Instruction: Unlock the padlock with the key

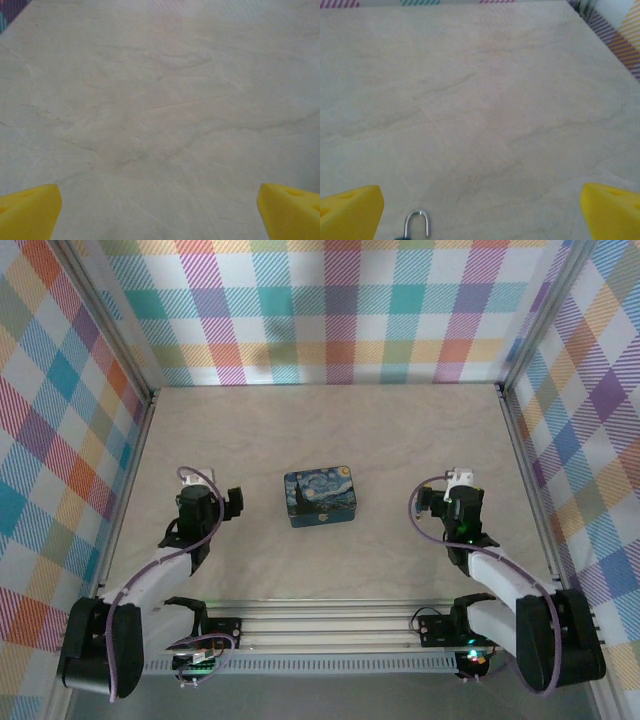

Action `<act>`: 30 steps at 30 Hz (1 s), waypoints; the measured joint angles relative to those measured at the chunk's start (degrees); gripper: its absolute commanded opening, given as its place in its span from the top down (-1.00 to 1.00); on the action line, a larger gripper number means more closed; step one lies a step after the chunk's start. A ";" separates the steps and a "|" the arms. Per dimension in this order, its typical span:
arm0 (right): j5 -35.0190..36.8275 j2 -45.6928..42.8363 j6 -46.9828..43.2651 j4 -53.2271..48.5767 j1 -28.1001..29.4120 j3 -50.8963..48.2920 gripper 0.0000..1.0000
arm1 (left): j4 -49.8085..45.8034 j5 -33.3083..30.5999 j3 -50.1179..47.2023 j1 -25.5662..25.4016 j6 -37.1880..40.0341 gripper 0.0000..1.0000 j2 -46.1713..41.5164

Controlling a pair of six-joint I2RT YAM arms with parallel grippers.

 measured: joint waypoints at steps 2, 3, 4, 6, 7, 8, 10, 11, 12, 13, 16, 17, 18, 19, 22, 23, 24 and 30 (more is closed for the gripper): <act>-0.26 4.15 -0.83 5.88 -0.59 -0.09 -0.99 | 5.22 -0.76 -0.70 0.04 0.37 -1.00 3.08; -0.48 6.12 -0.96 8.44 -0.90 -0.09 -0.99 | 7.48 -0.85 -0.96 0.04 0.46 -1.00 4.46; -0.94 8.59 -1.27 11.39 -1.31 -0.09 -0.99 | 10.43 -0.96 -1.29 0.07 0.55 -1.00 6.21; -1.99 13.14 -2.25 16.11 -1.88 -0.09 -0.99 | 15.52 -1.16 -1.73 0.15 0.68 -1.00 9.97; -2.36 15.13 -2.62 18.27 -2.16 -0.09 -0.99 | 17.62 -1.22 -1.81 0.17 0.90 -1.00 11.82; -2.71 16.70 -2.69 20.02 -2.40 -0.09 -0.99 | 19.34 -1.22 -1.81 0.31 1.36 -1.00 13.42; -3.61 19.78 -2.73 23.93 -3.19 -0.09 -0.99 | 22.47 -1.14 -1.81 0.44 2.27 -1.00 15.80; -4.17 21.14 -2.84 25.53 -3.65 -0.09 -0.99 | 24.02 -0.87 -1.75 0.59 2.67 -1.00 16.96; -4.70 21.75 -2.84 26.05 -3.91 -0.09 -0.99 | 25.24 -0.55 -1.55 0.87 2.97 -1.00 18.18; -5.07 22.14 -2.86 26.64 -4.11 -0.09 -0.99 | 26.36 -0.24 -1.18 1.16 3.21 -1.00 19.76; -5.64 24.50 -2.84 28.35 -4.52 0.96 -1.00 | 28.37 0.96 1.11 1.66 3.85 -1.00 26.05; -6.05 25.46 -2.71 26.84 -4.81 2.32 -0.99 | 28.00 1.88 2.05 1.88 3.85 -1.00 27.61; -7.08 25.99 -2.56 25.92 -5.29 3.32 -0.99 | 27.76 2.54 2.64 2.23 3.82 -1.00 28.41; -8.02 26.23 -2.34 25.42 -6.05 4.24 -0.99 | 27.65 3.26 3.15 2.80 3.78 -1.00 28.85; -9.55 26.18 -1.79 25.18 -7.85 5.53 -1.00 | 27.85 4.24 3.96 4.09 3.78 -1.00 28.94; -9.77 26.18 -1.70 25.14 -8.20 5.57 -0.99 | 27.82 4.48 4.07 4.17 3.78 -1.00 28.94; -9.97 26.18 -1.53 25.00 -8.35 5.57 -0.99 | 27.89 4.76 4.13 4.17 3.78 -1.00 28.94; -11.06 26.18 -1.27 23.96 -8.37 5.57 -0.99 | 27.85 5.49 4.15 4.17 3.78 -1.00 28.94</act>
